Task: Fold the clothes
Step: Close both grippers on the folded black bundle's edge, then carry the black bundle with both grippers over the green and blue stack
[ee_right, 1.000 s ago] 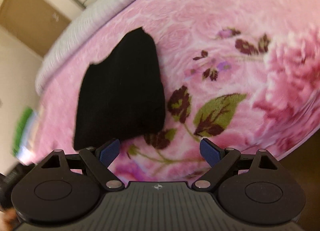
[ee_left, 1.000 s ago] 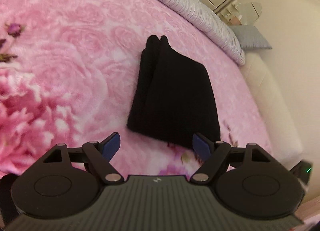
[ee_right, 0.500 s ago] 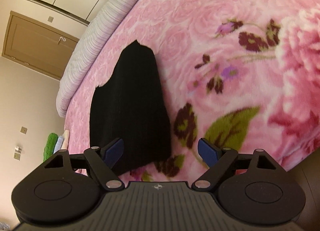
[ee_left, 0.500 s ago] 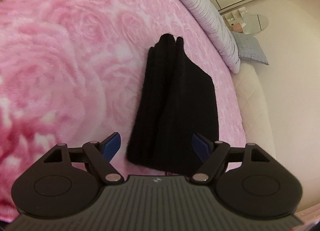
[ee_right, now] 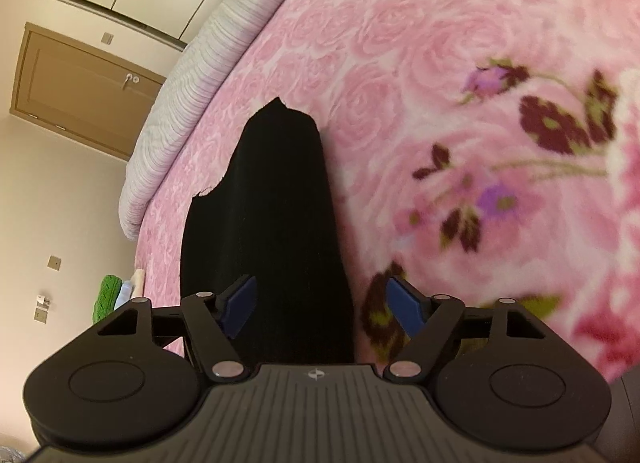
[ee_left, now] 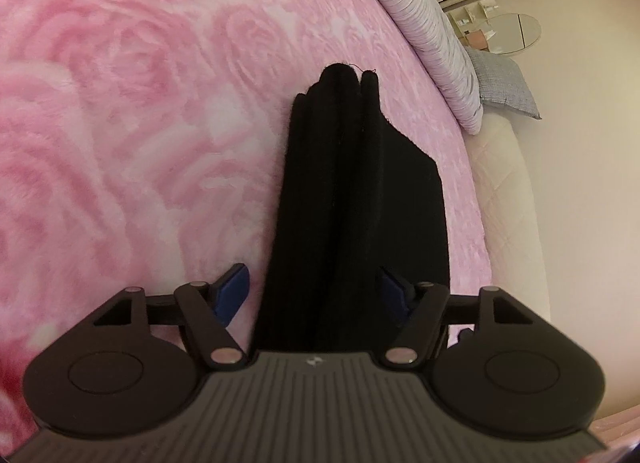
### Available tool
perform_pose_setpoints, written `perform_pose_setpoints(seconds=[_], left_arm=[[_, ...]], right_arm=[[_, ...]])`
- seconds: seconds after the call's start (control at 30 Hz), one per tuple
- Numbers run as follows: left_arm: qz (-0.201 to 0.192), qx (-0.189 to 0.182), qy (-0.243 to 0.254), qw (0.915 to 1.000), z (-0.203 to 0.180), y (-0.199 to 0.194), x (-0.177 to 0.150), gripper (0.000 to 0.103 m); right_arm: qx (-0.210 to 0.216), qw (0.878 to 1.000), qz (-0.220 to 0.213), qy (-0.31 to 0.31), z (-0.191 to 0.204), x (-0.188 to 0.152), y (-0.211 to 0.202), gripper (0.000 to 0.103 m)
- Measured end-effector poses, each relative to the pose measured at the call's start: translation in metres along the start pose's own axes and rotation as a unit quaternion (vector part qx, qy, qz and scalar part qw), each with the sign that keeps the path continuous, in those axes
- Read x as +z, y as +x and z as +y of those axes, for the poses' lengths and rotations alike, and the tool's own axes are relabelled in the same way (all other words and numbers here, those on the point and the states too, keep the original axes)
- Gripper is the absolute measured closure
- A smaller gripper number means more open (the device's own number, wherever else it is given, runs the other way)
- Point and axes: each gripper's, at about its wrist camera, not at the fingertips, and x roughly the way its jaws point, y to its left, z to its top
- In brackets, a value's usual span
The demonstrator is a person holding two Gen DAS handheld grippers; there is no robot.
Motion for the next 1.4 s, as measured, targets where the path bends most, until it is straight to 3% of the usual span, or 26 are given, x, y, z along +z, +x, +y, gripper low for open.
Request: perform_pose_setpoints(seconds=[0.37,0.43,0.6,0.8,1.03,1.23,1.4], left_arm=[[0.023,-0.033,-0.009,0.9991,-0.001,0.025,0.012,0.046],[0.029,-0.038,-0.007,0.9988,-0.001,0.029,0.014,0.052],[0.04,-0.05,-0.015,0.9978,0.004,0.036,0.018,0.06],[0.05,-0.068,-0.019,0.9962,0.007,0.045,0.022,0.063],[0.074,-0.084,-0.028,0.9934,0.011,0.053,0.031,0.069],[0.085,-0.082,-0.031,0.9925,-0.008,0.047,0.039,0.073],[0.078,-0.069,-0.068,0.9923,-0.031,0.018,0.05,0.074]], right_arm=[[0.039,0.997,0.041,0.046,-0.013,0.026,0.037,0.026],[0.047,0.996,0.047,0.053,-0.013,0.03,0.042,0.026],[0.063,0.995,0.061,0.048,-0.009,0.032,0.06,0.04],[0.048,0.997,0.055,0.018,0.004,0.027,0.076,0.041],[0.046,0.998,0.05,0.016,0.005,0.028,0.082,0.053],[0.061,0.993,0.061,0.077,0.004,0.03,0.077,0.058],[0.067,0.989,0.09,0.098,0.043,0.043,0.063,0.059]])
